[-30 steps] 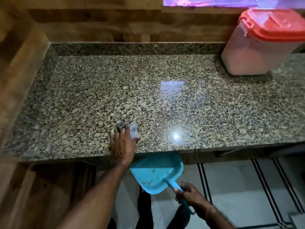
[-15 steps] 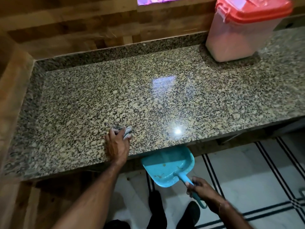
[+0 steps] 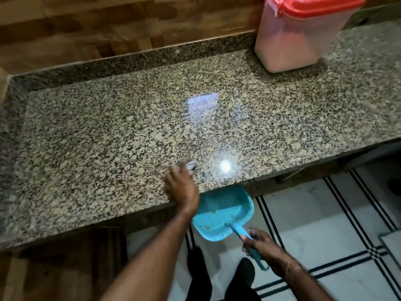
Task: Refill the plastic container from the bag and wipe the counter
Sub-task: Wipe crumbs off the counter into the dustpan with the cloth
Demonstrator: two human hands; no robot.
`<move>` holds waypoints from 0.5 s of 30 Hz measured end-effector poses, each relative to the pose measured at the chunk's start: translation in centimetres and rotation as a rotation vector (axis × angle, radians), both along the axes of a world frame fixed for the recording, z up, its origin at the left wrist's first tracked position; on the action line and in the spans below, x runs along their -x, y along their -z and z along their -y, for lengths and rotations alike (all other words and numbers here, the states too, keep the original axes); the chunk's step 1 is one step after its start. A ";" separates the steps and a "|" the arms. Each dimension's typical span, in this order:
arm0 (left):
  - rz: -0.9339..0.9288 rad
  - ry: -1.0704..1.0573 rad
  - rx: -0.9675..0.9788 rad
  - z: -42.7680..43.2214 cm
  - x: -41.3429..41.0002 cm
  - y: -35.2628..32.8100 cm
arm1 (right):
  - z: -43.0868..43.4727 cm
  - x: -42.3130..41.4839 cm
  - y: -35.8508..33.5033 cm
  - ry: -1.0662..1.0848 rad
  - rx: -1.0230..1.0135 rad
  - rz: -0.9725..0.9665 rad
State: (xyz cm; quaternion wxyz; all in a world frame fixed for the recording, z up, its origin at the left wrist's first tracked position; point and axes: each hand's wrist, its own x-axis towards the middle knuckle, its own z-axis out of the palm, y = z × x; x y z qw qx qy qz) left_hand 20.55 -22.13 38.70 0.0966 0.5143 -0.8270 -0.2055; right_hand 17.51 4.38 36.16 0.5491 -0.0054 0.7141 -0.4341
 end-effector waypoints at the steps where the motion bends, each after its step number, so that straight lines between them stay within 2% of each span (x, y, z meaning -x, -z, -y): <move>1: -0.040 0.073 -0.023 -1.6 2.5 0.0 | -0.4 0.4 0.2 0.004 0.005 -0.004; 3: -0.107 0.324 -0.054 -4.2 5.9 0.2 | -1.3 1.3 0.4 0.015 0.017 -0.011; 4: -0.066 0.410 -0.066 -4.8 6.8 0.6 | -1.8 1.8 0.4 0.015 0.020 -0.015; 5: -0.061 0.412 -0.074 -4.4 7.0 0.6 | -2.4 2.3 0.4 0.016 0.022 -0.019; 7: -0.125 0.189 -0.045 -2.4 5.3 0.2 | -4.1 3.5 0.1 0.030 0.025 -0.030; 10: 0.031 -0.166 0.033 1.7 -0.6 -0.1 | -6.0 5.9 -0.1 0.035 0.044 -0.042; 12: 0.093 -0.276 0.099 1.6 -2.3 -0.1 | -7.2 7.9 -0.2 0.020 0.064 -0.040; 15: 0.058 -0.286 0.099 -2.0 1.3 1.5 | -9.4 10.4 0.1 0.011 0.074 -0.018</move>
